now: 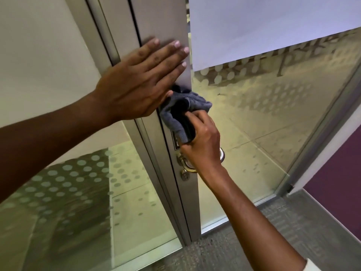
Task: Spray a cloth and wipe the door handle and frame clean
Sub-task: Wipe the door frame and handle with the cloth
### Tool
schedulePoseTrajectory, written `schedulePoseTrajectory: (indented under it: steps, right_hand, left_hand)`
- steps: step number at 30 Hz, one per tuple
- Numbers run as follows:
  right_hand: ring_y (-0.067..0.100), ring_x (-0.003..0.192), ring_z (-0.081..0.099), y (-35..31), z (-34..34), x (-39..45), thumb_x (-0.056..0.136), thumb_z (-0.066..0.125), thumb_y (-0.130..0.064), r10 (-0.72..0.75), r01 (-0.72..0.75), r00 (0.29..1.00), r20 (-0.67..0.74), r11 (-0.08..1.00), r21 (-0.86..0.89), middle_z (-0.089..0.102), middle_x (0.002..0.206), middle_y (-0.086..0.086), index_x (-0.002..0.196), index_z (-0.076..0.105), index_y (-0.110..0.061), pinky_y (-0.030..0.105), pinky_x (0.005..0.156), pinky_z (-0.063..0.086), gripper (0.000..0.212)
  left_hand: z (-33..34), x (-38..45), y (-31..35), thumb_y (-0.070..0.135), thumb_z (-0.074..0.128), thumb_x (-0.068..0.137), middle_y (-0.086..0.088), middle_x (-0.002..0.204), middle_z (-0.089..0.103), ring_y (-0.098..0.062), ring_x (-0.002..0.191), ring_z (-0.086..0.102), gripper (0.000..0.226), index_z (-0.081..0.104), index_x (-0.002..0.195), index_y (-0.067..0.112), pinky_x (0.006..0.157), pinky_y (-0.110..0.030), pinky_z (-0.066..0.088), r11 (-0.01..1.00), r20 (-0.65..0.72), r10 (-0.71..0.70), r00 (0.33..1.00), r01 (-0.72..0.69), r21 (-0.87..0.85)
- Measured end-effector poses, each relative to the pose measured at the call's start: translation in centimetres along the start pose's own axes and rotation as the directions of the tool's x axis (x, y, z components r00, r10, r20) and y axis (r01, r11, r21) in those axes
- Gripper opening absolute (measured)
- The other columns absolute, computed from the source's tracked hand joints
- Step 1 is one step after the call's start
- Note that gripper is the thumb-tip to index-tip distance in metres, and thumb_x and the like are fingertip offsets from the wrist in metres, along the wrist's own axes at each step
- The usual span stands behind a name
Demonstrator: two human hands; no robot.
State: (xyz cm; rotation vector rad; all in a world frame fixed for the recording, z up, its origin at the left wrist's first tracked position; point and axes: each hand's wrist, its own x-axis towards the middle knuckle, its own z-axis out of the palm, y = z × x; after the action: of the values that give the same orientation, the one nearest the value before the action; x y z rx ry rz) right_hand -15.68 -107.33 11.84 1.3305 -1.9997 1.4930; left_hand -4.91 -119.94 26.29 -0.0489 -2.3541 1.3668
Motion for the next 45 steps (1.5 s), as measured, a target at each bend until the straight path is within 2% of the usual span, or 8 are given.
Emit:
schedulePoseTrajectory:
  steps: [3,7,9,14,21,28,38,45]
  right_hand:
    - [0.026,0.088,0.063,1.5,0.1,-1.4,0.077,0.076,-0.019,0.120,-0.121,0.992,0.041,0.992,0.035,0.064,0.105,0.008,0.114,0.066,-0.010,0.037,0.073,0.055,0.039]
    - [0.029,0.095,0.063,3.5,1.2,-5.1,0.079,0.075,-0.014,0.254,-0.258,0.951,0.179,0.966,0.003,0.066,0.105,0.011,0.109,0.065,-0.008,0.016,0.078,0.037,0.032]
    - [0.029,0.093,0.064,3.8,1.6,-5.2,0.081,0.074,-0.017,0.261,-0.268,0.943,0.206,0.963,0.009,0.065,0.102,0.012,0.106,0.065,-0.007,0.026,0.081,0.048,0.029]
    - [0.033,0.091,0.063,2.4,0.8,-4.2,0.083,0.075,-0.017,0.095,-0.117,0.971,0.222,0.989,0.089,0.065,0.098,0.017,0.103,0.067,-0.001,0.048,0.073,0.054,0.027]
    - [0.026,0.088,0.065,-0.3,-0.8,1.4,0.081,0.071,-0.029,-0.013,0.005,0.999,0.041,0.980,0.201,0.066,0.098,0.012,0.104,0.067,-0.007,0.043,0.073,0.058,0.032]
    - [0.027,0.092,0.064,3.2,1.9,-5.4,0.079,0.078,-0.014,0.159,-0.159,0.952,0.261,0.987,-0.021,0.065,0.101,0.011,0.106,0.069,-0.008,0.033,0.075,0.054,0.029]
    - [0.023,0.093,0.062,-0.2,-0.9,1.2,0.075,0.080,-0.015,-0.009,0.007,1.000,0.022,0.997,0.076,0.063,0.107,0.008,0.110,0.064,-0.009,0.038,0.076,0.057,0.039]
    - [0.032,0.089,0.062,-0.4,0.1,-0.5,0.071,0.081,-0.018,-0.071,0.071,0.991,0.118,0.997,0.006,0.064,0.102,0.014,0.109,0.064,-0.005,0.044,0.072,0.056,0.043]
  left_hand:
    - [0.0,0.1,-0.1,0.036,0.016,0.108,-0.023,0.165,0.013,-0.036,0.155,0.011,0.061,0.016,0.157,0.000,0.127,-0.051,0.011,1.000,0.009,0.009,1.000,-0.008,-0.014]
    - [0.0,-0.1,-0.1,0.036,0.014,0.108,-0.024,0.165,0.013,-0.037,0.155,0.012,0.061,0.015,0.157,0.000,0.127,-0.051,0.013,1.000,0.008,0.014,1.000,-0.014,0.005]
    - [-0.1,0.1,-0.1,0.036,0.016,0.108,-0.024,0.165,0.014,-0.037,0.154,0.012,0.061,0.015,0.157,0.000,0.127,-0.050,0.012,1.000,-0.003,0.013,1.000,-0.013,-0.002]
    - [-0.1,0.1,-0.1,0.036,0.017,0.107,-0.024,0.165,0.015,-0.037,0.154,0.013,0.061,0.016,0.157,-0.001,0.127,-0.049,0.010,1.000,-0.018,0.006,1.000,-0.005,0.005]
    - [-0.1,0.1,0.0,0.036,0.020,0.108,-0.023,0.165,0.017,-0.036,0.154,0.015,0.061,0.017,0.157,0.000,0.127,-0.050,0.014,1.000,-0.036,0.002,0.999,-0.002,-0.002]
    - [0.0,0.0,-0.1,0.040,0.016,0.107,-0.023,0.166,0.013,-0.036,0.155,0.011,0.064,0.011,0.158,0.001,0.127,-0.050,0.013,1.000,-0.003,0.003,1.000,-0.003,-0.001]
    - [0.0,0.1,0.1,0.039,0.014,0.107,-0.025,0.164,0.017,-0.039,0.154,0.015,0.064,0.016,0.156,-0.002,0.127,-0.051,0.011,1.000,0.005,0.010,1.000,-0.010,0.013]
    - [-0.2,0.1,0.0,0.047,0.012,0.107,-0.024,0.164,0.018,-0.038,0.154,0.015,0.069,0.016,0.157,0.000,0.127,-0.051,0.011,0.999,0.006,0.020,1.000,-0.020,-0.028]
